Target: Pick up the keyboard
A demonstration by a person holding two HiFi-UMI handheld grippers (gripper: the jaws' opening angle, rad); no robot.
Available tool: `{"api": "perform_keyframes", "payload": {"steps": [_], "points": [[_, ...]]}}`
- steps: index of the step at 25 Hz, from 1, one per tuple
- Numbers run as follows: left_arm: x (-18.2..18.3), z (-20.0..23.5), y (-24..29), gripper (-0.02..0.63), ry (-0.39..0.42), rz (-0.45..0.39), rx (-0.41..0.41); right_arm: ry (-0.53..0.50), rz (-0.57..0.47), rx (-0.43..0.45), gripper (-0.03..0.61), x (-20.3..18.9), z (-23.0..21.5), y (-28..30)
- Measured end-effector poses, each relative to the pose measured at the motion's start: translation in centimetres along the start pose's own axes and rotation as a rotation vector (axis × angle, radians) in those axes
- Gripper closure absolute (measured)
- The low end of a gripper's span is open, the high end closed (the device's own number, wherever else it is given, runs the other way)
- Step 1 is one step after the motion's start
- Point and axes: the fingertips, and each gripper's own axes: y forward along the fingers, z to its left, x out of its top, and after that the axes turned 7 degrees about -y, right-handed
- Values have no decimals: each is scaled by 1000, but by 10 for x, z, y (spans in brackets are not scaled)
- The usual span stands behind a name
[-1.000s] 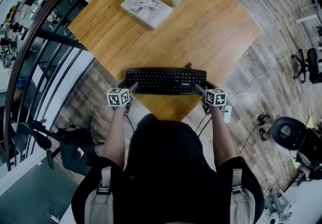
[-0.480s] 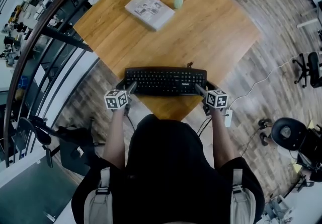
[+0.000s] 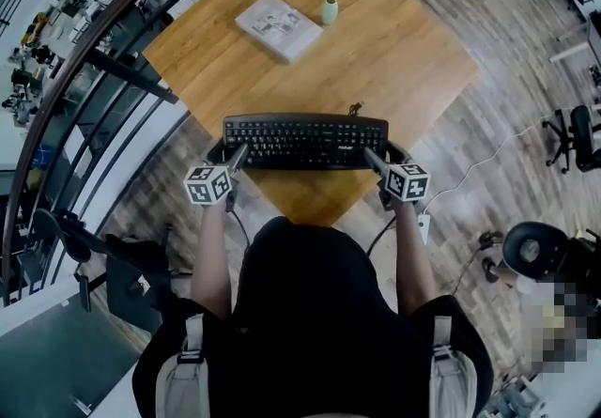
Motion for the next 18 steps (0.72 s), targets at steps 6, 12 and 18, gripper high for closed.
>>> {"api": "perform_keyframes", "payload": {"steps": [6,12,18], "points": [[30,-26,-28,339,35,-107,-2,-53,-74,5,281,33,8,-27],[46,-46,-60,339,78,-176,6,-84,-117,3,281,48,21,-53],[55,-61,-91,339,119,-261,22,-118,-173,3,281,60,36,-78]]}}
